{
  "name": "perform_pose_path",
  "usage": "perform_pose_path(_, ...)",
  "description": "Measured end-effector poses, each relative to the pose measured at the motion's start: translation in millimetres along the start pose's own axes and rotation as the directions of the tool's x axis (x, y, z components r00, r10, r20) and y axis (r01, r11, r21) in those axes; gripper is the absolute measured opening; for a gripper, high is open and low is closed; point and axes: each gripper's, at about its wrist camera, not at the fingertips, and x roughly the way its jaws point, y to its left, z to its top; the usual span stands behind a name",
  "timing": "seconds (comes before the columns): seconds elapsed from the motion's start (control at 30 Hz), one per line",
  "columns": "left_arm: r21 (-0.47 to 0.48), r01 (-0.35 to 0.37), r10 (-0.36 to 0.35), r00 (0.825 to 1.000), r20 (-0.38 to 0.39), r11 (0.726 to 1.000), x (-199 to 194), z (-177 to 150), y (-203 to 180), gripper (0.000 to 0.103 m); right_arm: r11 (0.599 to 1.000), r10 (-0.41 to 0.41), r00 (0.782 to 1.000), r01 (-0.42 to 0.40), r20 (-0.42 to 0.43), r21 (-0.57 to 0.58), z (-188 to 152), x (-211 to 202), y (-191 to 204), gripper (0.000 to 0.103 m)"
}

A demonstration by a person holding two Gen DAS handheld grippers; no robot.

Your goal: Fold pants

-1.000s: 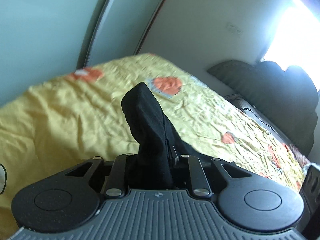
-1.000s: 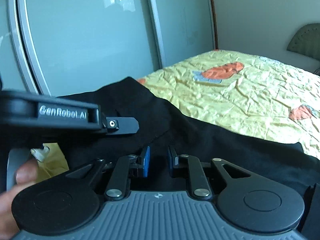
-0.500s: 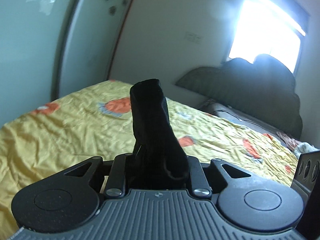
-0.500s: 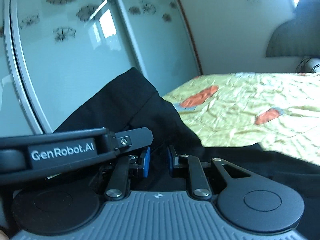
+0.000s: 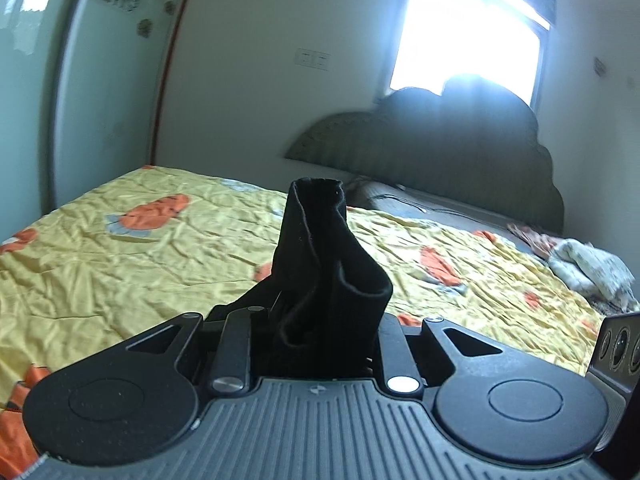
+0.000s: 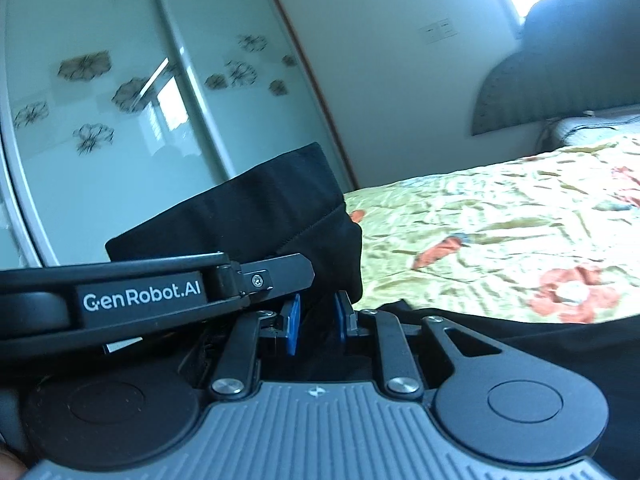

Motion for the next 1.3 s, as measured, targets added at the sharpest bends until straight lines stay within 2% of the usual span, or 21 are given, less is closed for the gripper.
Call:
perform_pose_path(0.33, 0.098, 0.067, -0.064, 0.997, -0.032, 0.993, 15.7, -12.3, -58.6, 0.021, 0.996, -0.072, 0.995, 0.068, 0.062, 0.054, -0.2, -39.1, -39.0, 0.018)
perform_pose_path(0.83, 0.224, 0.162, -0.139, 0.983, -0.116, 0.961, 47.6, -47.3, -134.6, 0.022, 0.966, -0.24, 0.969, 0.231, 0.065, 0.116, -14.0, -79.5, -93.3, 0.018)
perform_pose_path(1.0, 0.259, 0.167, -0.133, 0.98, -0.146, 0.951, 59.8, -59.0, -149.9, 0.023, 0.957, -0.267, 0.963, 0.26, 0.04, 0.131, -21.6, -86.4, -109.3, 0.018)
perform_pose_path(1.3, 0.268, 0.172, -0.125, 0.975, -0.182, 0.948, 73.7, -65.9, -157.7, 0.024, 0.946, -0.281, 0.96, 0.275, 0.012, 0.17, -31.8, -87.3, -127.4, 0.018)
